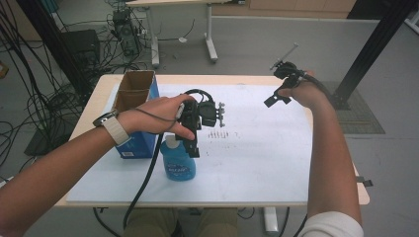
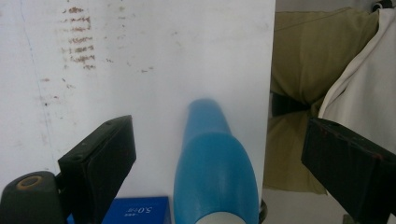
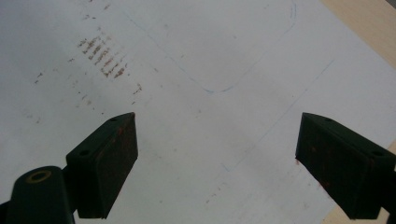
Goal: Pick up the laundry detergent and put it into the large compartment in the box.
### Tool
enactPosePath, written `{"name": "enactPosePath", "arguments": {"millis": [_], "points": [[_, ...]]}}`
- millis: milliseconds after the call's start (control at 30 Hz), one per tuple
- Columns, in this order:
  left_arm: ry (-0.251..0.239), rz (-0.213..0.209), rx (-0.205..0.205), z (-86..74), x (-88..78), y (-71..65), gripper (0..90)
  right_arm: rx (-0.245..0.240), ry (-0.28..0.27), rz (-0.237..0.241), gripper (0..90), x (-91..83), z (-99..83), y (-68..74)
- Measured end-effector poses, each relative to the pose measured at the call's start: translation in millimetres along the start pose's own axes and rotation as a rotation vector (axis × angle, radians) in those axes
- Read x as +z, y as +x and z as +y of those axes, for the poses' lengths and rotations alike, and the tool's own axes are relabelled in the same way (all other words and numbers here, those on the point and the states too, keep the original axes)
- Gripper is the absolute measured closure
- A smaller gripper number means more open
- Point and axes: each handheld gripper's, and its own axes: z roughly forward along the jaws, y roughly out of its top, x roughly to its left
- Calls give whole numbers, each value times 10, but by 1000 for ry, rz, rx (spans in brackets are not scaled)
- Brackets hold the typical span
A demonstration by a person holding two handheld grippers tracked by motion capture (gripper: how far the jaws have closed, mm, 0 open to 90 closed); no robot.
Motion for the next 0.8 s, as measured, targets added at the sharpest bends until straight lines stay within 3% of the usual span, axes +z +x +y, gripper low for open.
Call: {"name": "enactPosePath", "arguments": {"millis": [800], "points": [[3, 0, 6, -9, -50, -36, 104, 3, -10, -8, 130, -30, -44, 54]]}}
